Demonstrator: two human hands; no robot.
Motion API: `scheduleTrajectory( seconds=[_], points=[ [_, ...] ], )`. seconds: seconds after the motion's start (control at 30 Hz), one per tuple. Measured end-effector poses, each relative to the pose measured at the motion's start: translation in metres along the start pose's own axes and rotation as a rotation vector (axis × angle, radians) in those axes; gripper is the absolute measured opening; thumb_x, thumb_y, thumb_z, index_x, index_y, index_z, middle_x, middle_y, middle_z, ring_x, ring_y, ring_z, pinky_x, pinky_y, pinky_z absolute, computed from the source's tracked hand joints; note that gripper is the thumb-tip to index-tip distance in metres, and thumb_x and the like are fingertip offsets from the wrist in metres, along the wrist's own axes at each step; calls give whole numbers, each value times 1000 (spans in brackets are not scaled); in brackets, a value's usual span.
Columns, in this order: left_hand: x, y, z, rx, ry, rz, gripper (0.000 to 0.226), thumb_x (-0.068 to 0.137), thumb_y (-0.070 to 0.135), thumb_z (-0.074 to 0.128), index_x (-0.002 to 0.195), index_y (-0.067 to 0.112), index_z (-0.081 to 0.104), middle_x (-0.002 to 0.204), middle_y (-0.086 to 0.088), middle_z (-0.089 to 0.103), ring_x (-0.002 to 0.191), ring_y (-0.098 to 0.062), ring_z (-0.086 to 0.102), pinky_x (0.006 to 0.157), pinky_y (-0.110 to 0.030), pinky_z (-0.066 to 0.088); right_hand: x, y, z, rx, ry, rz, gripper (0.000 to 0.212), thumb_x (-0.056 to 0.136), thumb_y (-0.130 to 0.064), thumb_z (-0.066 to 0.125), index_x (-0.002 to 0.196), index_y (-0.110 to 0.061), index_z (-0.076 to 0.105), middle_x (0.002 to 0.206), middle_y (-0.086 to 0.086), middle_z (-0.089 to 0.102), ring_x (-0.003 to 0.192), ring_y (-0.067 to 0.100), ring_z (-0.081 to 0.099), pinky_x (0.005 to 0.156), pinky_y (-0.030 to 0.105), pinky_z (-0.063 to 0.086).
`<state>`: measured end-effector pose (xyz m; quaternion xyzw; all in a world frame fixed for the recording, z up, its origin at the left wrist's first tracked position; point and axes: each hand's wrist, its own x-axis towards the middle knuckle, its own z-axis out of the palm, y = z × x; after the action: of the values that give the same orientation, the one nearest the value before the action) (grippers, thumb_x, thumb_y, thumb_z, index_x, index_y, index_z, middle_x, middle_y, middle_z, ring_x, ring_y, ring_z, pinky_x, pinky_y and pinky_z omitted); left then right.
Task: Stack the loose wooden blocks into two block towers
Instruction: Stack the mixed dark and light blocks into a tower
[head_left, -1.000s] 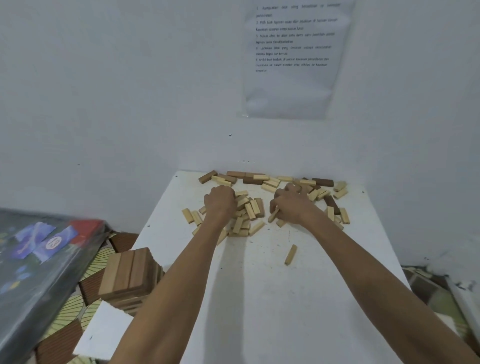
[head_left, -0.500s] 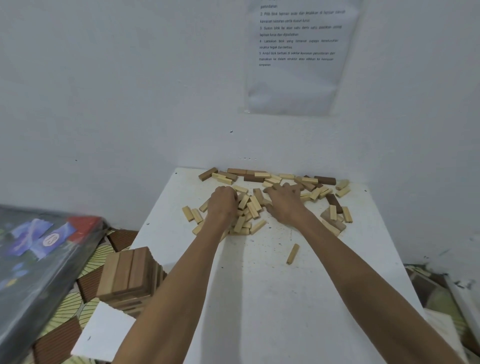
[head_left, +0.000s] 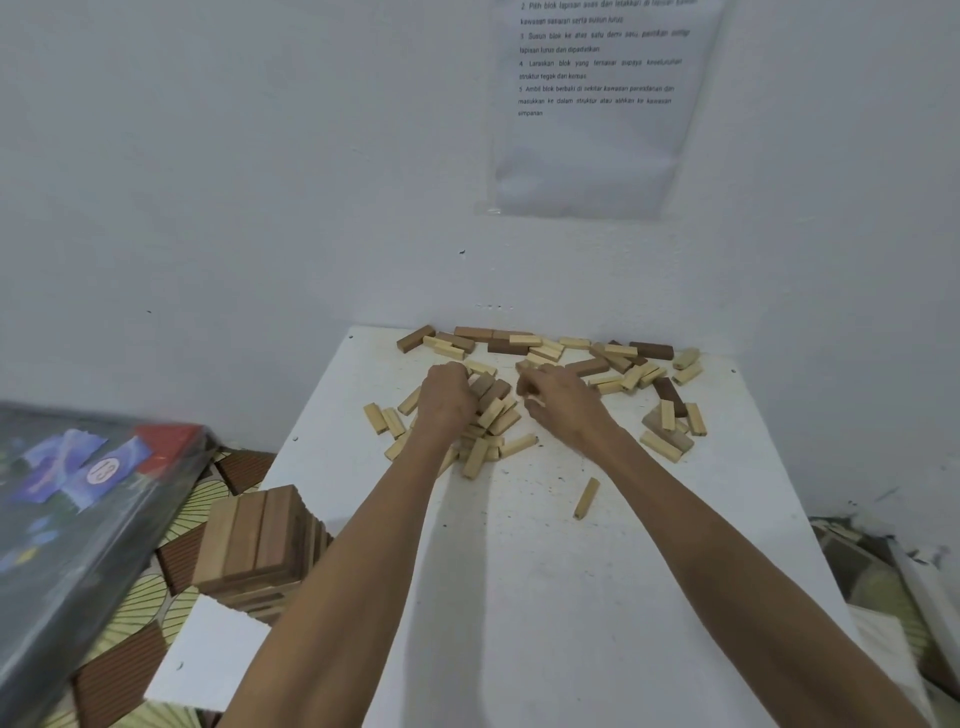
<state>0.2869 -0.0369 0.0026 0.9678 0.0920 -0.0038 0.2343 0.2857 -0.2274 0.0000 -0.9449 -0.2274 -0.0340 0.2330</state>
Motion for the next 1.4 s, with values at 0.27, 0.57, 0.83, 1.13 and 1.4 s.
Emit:
scheduleTrajectory(
  seconds=[0.27,0.57,0.83,1.13,1.4],
  points=[
    [4,-3,5,-234,9,-58,34,97,36,68,78,9,68,76,-9,62,73,-24,58,65,-32,47,23,9,3,-39,48,274,37,102,-40,57,124,-12,63,120,14,60,114,34,54,88,40,47],
    [0,7,-3,-335,58,-49,42,105,38,55,118,2,71,103,-19,74,103,-33,67,78,-33,47,35,-11,11,-89,-32,578,37,91,-38,68,115,-10,64,123,13,60,127,36,44,95,48,48],
    [2,13,2,-102,-83,-8,44,95,44,66,95,1,74,83,-10,66,79,-26,62,71,-37,52,20,-6,-1,-67,28,444,27,101,-31,59,123,-17,64,122,8,61,136,39,32,100,53,33],
    [5,29,-3,94,-125,54,47,94,46,68,69,11,48,73,-5,50,72,-22,53,55,-29,36,13,0,-4,-200,-106,321,27,102,-24,56,128,-25,62,134,4,56,134,37,27,94,52,27],
    [5,40,-16,137,-210,107,38,89,37,70,67,12,53,77,-13,63,70,-8,55,58,-34,48,14,3,-14,-199,-99,245,30,102,-22,54,132,-23,58,134,5,57,130,36,32,96,48,28]
  ],
)
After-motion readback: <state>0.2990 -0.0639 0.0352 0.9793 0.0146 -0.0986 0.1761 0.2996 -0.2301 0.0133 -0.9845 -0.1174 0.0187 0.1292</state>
